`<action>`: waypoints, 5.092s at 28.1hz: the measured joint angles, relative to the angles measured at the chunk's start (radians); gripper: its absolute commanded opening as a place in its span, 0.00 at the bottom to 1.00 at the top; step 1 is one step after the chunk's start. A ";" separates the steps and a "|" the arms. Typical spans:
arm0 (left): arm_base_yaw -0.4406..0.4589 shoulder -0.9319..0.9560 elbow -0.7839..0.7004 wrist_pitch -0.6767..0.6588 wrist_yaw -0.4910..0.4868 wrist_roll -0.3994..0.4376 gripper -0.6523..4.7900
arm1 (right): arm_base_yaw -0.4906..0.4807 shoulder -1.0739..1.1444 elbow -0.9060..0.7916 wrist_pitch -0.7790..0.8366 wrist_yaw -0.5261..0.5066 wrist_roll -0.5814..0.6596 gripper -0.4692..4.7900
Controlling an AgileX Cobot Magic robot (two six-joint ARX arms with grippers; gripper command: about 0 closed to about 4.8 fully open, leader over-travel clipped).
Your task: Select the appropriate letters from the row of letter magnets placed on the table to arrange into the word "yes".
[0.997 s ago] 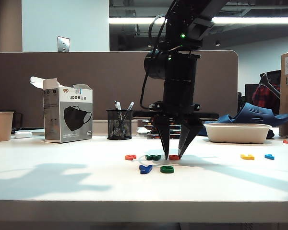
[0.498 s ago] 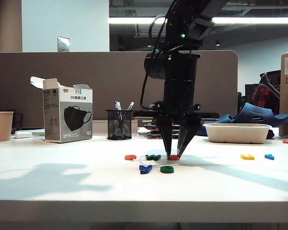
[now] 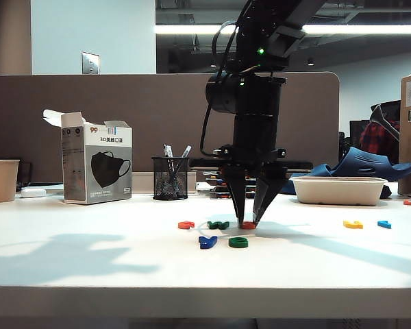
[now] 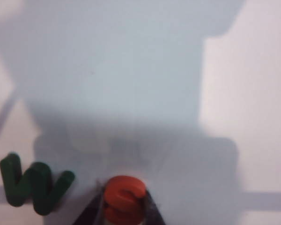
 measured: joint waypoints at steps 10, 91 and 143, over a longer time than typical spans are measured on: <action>0.000 0.000 0.000 0.000 0.000 0.000 0.11 | 0.001 -0.013 -0.006 -0.019 -0.014 0.000 0.25; 0.000 0.000 0.000 0.000 0.000 0.000 0.11 | -0.032 -0.385 -0.019 -0.270 -0.072 0.079 0.25; 0.000 0.000 0.000 0.000 0.000 0.000 0.11 | -0.021 -0.399 -0.492 0.136 -0.151 0.105 0.25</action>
